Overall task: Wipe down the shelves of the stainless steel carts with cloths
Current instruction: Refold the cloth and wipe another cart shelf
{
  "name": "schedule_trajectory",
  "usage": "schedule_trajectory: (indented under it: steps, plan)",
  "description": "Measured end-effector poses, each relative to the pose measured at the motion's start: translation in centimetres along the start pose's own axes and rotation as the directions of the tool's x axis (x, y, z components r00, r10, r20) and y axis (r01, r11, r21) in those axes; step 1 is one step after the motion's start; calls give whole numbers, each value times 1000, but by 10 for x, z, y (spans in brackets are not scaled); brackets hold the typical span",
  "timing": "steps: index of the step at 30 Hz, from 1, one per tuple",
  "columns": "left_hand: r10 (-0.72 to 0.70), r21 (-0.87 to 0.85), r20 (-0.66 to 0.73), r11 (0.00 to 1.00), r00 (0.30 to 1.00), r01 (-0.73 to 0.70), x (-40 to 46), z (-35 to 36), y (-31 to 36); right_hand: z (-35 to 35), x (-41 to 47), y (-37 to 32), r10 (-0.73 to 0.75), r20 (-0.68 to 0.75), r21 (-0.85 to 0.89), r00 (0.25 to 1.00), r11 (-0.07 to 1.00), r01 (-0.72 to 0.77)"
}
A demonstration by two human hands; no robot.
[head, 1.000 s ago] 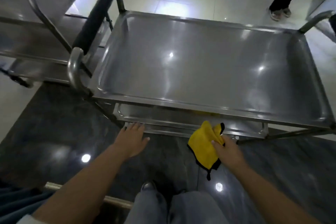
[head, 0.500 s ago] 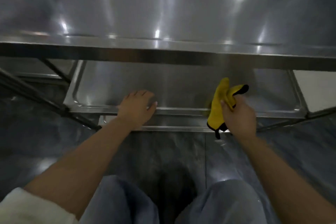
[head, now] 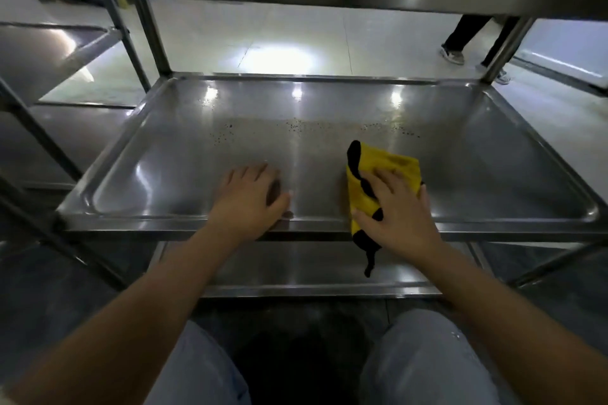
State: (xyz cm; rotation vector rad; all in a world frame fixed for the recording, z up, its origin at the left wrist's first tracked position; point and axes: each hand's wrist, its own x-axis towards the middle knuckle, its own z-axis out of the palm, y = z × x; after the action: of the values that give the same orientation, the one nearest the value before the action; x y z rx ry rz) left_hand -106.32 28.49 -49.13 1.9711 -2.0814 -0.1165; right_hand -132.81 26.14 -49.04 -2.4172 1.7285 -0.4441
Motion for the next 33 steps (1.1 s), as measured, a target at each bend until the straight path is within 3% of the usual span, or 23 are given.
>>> schedule_trajectory:
  steps: [3,8,13,18,25,30,33]
  plan:
    - [-24,-12,16,1000,1000,24,2,3,-2,-9,8,31,68,55,-86,996,994,-63]
    - [-15,28,12,999,1000,15,5,8,-4,-12,39,43,229,-37,-157,973,960,-232]
    - [-16,38,27,999,1000,15,9,9,-9,16,64,0,169,84,-153,982,976,-155]
    - [-27,59,69,998,997,23,13,7,-11,9,54,23,57,62,-116,996,992,-50]
    - [-61,157,83,986,995,48,15,0,2,-30,20,128,252,-78,-32,965,966,-255]
    - [-134,166,98,979,986,117,31,0,58,-22,21,113,279,-78,-84,957,955,-285]
    - [-117,158,130,983,985,96,49,14,109,-17,19,101,199,-44,-95,979,975,-202]
